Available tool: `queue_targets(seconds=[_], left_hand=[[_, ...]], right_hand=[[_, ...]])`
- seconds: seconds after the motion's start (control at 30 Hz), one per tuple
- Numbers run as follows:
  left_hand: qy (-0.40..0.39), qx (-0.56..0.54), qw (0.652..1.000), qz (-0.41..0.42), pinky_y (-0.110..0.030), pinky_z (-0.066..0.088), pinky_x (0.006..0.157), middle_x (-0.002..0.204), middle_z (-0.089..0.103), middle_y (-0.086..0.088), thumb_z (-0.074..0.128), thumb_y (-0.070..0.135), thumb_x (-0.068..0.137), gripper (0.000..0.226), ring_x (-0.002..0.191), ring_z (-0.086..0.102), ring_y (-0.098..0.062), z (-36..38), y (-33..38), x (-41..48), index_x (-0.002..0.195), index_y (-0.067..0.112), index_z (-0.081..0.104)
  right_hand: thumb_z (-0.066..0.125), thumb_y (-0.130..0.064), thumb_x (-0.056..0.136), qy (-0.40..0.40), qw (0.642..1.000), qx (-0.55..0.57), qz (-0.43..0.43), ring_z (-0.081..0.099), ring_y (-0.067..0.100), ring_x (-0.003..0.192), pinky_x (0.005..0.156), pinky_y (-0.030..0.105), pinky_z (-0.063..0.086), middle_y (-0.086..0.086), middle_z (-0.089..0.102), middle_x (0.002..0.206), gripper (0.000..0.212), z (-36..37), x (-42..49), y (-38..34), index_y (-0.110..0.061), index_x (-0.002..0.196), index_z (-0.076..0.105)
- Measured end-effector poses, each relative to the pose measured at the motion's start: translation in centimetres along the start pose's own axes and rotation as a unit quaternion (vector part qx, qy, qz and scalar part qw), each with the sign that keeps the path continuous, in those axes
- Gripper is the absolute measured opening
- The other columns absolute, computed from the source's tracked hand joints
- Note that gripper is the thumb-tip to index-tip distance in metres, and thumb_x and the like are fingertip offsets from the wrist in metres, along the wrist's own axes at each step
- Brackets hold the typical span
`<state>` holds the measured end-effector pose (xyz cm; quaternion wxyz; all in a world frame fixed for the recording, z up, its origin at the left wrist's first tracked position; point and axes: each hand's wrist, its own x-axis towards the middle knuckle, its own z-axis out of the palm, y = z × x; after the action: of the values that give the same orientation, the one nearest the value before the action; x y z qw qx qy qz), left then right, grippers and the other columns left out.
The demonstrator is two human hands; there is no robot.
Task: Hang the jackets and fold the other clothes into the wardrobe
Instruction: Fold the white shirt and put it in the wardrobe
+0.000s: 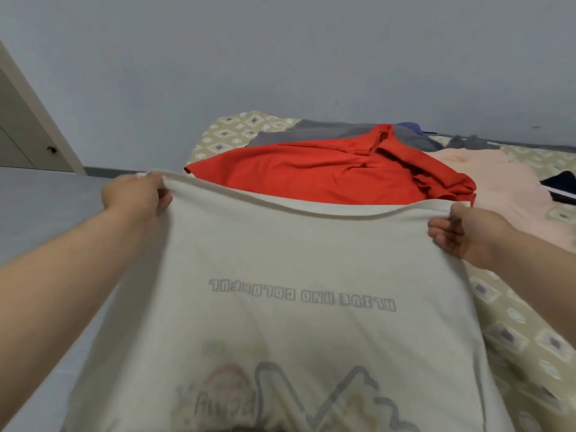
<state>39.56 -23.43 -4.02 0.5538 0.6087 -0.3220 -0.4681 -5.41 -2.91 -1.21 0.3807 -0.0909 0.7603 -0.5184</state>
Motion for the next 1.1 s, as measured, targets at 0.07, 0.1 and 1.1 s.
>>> queue_targets(seconds=[0.07,0.1,1.1], left_hand=[[-0.028,0.055,0.997,0.038,-0.04,0.06,0.081,0.065,0.064,0.001,0.068,0.021,0.074,0.011,0.062,0.064,-0.015,1.1,0.1,1.1,0.068,0.019,0.059],[-0.044,0.082,0.994,0.051,-0.042,0.058,0.087,0.071,0.067,0.0,0.069,0.025,0.076,0.008,0.067,0.063,-0.017,1.5,0.0,1.2,0.073,0.019,0.063],[-0.111,0.313,0.938,-0.099,-0.041,0.049,0.052,0.061,0.064,-0.017,0.073,0.048,0.074,0.042,0.046,0.056,-0.027,-20.3,-11.8,-17.8,0.088,0.008,0.066]], right_hand=[[0.039,-0.018,0.098,-0.014,1.0,-0.017,-0.003,0.063,0.014,0.075,0.06,0.021,0.053,0.005,0.066,0.09,0.018,0.5,1.1,-0.6,-0.012,0.103,0.055],[0.039,-0.019,0.098,-0.021,1.0,-0.014,-0.015,0.063,0.014,0.076,0.064,0.024,0.051,0.004,0.066,0.089,0.019,0.6,1.4,-0.7,-0.013,0.104,0.056],[0.066,-0.03,0.082,0.065,0.98,-0.184,-0.05,0.046,0.022,0.058,0.058,0.031,0.036,0.005,0.051,0.062,0.029,-7.1,-18.9,17.9,-0.012,0.068,0.049]])
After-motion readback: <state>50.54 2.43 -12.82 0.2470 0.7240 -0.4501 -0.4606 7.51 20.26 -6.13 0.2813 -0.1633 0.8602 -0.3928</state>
